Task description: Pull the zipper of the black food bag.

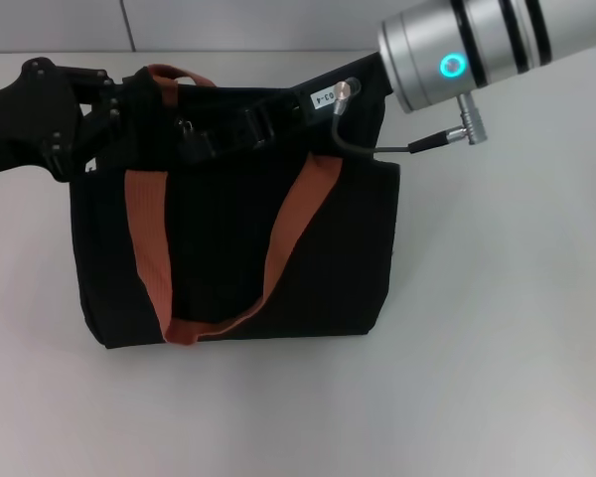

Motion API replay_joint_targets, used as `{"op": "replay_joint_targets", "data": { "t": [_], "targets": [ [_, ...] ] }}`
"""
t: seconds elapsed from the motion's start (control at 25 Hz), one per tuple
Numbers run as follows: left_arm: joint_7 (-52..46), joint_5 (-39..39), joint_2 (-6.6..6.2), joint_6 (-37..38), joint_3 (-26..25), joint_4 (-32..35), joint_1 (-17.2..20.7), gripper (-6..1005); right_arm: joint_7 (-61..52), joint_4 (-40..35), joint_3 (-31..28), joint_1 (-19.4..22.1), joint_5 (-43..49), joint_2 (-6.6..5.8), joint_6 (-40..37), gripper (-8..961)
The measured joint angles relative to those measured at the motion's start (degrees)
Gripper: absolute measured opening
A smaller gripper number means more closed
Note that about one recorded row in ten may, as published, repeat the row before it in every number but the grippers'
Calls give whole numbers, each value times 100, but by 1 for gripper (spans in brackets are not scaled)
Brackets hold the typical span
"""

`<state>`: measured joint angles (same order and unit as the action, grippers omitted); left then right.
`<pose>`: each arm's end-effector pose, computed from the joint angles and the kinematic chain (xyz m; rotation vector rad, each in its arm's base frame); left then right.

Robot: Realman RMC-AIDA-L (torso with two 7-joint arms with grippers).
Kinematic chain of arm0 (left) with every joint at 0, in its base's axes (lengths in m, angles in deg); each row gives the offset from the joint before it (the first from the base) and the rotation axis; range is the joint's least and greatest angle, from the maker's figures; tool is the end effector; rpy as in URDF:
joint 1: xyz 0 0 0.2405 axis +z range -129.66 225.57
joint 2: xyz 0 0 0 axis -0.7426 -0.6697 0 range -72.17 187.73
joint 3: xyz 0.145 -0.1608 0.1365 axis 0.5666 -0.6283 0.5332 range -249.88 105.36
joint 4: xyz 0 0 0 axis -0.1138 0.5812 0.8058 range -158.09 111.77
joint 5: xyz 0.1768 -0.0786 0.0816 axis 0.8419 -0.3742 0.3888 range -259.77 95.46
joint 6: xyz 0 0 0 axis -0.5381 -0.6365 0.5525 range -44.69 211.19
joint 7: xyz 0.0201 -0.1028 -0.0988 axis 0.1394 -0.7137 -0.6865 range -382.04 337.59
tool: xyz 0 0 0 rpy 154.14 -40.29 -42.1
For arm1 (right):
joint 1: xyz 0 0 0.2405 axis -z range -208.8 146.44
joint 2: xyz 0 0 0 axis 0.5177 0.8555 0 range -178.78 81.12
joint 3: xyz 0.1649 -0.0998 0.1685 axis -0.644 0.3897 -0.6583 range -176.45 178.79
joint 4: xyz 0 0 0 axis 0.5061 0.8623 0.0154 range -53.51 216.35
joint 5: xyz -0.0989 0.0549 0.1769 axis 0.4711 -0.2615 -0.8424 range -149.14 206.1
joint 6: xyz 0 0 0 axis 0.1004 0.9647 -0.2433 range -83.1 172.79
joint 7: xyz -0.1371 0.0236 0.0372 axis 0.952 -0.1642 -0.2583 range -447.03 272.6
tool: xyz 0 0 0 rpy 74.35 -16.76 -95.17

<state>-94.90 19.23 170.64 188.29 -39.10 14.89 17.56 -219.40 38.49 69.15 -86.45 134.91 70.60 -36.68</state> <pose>-0.2425 0.3282 0.0784 -2.6196 -0.2610 -1.0572 0.0630 0.3890 -0.0505 2.8051 -1.0219 -0.4586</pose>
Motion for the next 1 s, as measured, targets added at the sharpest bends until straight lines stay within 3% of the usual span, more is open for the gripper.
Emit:
{"op": "replay_joint_targets", "data": {
  "t": [0.24,0.36,1.0],
  "targets": [
    [12,-4,13,6,19,-7,15,55,-3,-258,11,148,-16,0,-77,181],
    [20,-4,51,32,27,-8,17,56,1,-245,43,149,-18,8,-50,14],
    [9,-3,112,46,22,-9,16,60,71,-233,155,114,-80,15,77,-1]
  ]
}}
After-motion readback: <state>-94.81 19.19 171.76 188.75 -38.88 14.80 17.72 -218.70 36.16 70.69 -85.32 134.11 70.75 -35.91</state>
